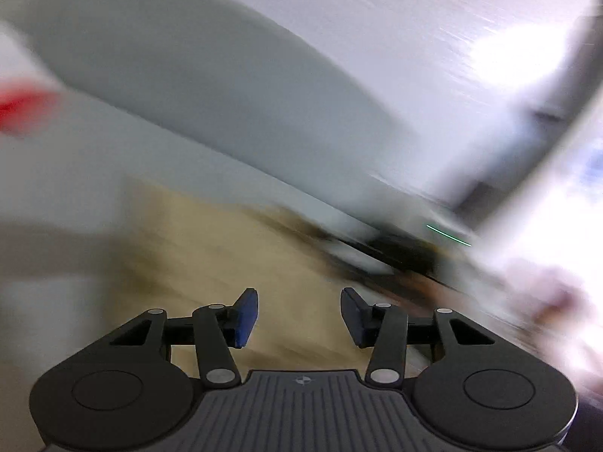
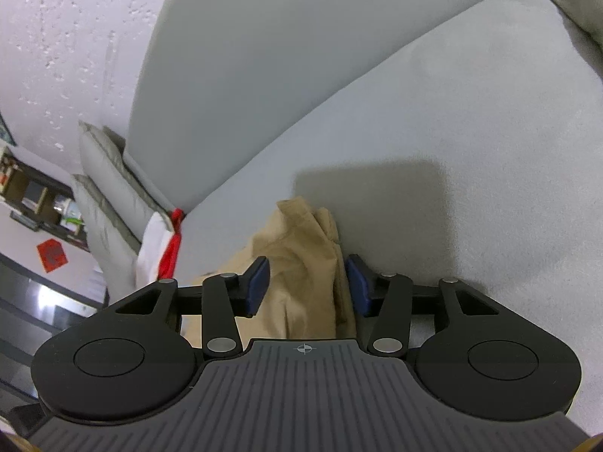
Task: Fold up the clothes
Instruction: 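Grasp the folded trouser edge with the right gripper while the left gripper grasps the cuffs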
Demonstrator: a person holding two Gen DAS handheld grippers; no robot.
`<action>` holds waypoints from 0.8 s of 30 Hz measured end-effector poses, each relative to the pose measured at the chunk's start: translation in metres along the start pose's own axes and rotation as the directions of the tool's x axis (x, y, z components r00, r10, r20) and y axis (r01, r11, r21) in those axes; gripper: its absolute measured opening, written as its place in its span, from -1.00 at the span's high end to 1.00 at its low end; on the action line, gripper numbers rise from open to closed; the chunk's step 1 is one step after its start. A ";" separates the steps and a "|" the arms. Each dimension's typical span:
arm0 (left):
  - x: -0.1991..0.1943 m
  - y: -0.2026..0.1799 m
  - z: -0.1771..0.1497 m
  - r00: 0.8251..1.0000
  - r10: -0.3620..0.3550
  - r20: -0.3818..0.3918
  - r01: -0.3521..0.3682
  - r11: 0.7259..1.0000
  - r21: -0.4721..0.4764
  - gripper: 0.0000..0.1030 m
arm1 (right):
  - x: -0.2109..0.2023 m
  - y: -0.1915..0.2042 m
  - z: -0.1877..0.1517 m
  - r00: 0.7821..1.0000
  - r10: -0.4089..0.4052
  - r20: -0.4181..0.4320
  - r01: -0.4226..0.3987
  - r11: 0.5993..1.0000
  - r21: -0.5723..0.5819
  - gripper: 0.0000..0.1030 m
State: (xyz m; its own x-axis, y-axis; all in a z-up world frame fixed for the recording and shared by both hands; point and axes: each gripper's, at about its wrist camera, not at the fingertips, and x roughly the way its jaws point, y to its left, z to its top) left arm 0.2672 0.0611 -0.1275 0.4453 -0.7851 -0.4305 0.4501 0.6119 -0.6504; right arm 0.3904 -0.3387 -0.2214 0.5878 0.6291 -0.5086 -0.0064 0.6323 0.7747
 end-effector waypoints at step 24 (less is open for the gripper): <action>0.035 -0.056 -0.040 0.927 0.300 -0.223 -0.282 0.953 0.112 0.81 | -0.071 0.142 -0.058 0.957 -0.030 0.288 0.170 0.865 -0.472 0.94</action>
State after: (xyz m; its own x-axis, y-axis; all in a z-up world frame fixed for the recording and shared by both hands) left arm 0.2266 -0.0046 -0.1313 0.3757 -0.5657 -0.7341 0.3900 0.8150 -0.4285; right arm 0.3009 -0.2675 -0.0975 0.7960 0.4526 -0.4020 -0.2876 0.8671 0.4067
